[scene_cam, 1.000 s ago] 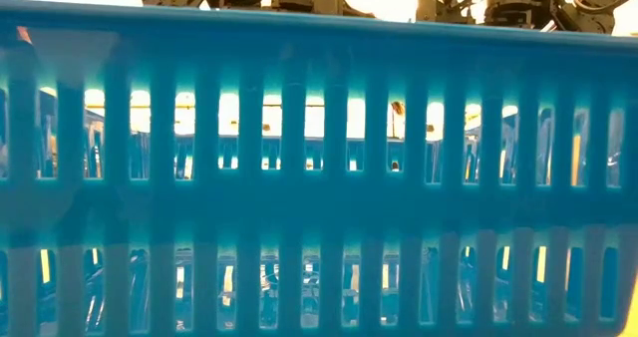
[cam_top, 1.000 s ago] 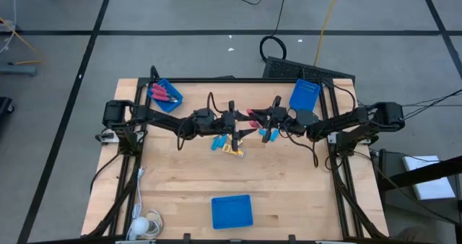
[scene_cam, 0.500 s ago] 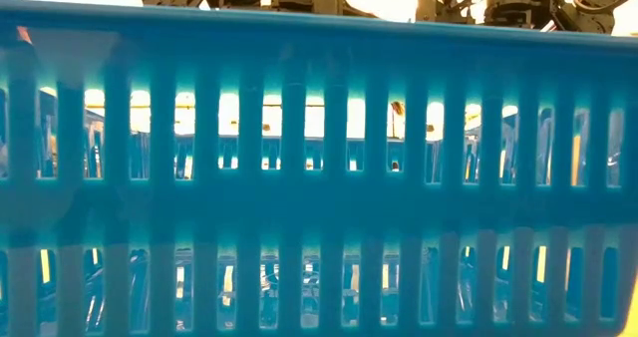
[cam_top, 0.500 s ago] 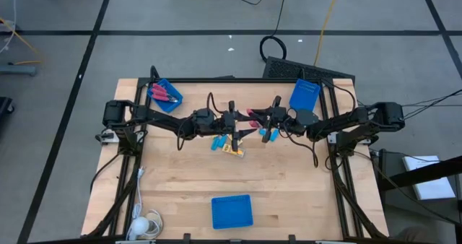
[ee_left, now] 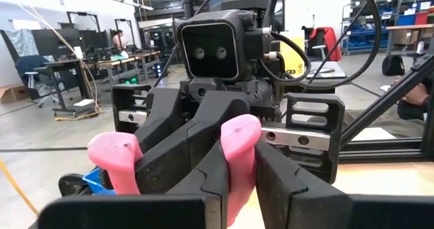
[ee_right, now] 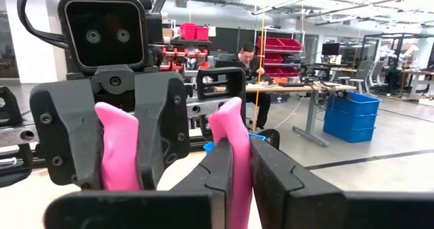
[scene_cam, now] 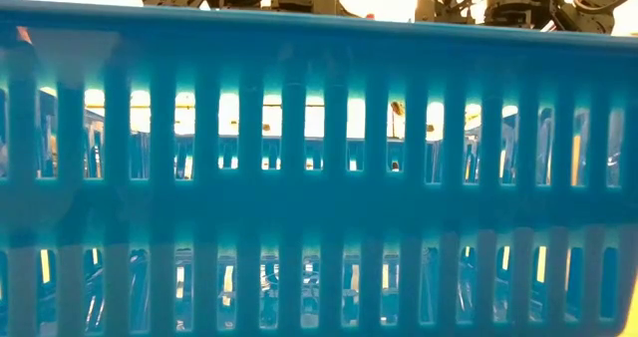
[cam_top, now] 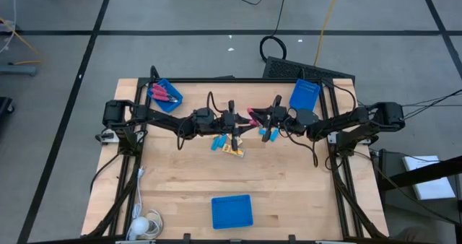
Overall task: Pick & Place School Supplies
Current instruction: Put the pink ticket punch into the left blue bin
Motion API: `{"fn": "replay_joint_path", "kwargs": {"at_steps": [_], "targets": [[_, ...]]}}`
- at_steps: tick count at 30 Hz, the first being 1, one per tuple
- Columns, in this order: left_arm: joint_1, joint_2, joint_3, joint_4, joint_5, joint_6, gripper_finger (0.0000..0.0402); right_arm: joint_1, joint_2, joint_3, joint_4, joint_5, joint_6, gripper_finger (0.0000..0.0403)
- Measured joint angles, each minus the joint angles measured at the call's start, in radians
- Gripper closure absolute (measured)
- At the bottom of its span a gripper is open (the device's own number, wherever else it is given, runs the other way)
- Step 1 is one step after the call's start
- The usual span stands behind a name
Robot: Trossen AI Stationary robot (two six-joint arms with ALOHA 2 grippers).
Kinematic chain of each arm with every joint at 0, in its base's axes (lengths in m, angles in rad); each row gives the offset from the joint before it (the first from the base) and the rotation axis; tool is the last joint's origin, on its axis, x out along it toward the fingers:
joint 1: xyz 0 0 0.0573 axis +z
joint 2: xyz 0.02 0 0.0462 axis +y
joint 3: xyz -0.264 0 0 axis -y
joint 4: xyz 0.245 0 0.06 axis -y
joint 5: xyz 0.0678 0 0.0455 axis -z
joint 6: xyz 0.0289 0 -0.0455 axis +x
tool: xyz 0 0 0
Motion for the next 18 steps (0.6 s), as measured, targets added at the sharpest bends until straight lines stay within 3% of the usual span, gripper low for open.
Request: {"fn": "replay_joint_path", "kwargs": {"at_steps": [7,13,18], "targets": [[-0.001,0.0,0.0,0.0,0.014,0.008,0.0323,0.001,0.0,0.0,-0.006,-0.008,0.006,0.0377],[0.0,0.0,0.0,-0.004,0.008,0.009,0.0354,0.0,0.0,0.0,-0.006,-0.003,0.001,0.0375],[0.0,0.0,0.0,-0.005,0.008,0.009,0.0354,0.0,0.0,0.0,-0.006,-0.003,0.001,0.0377]]}}
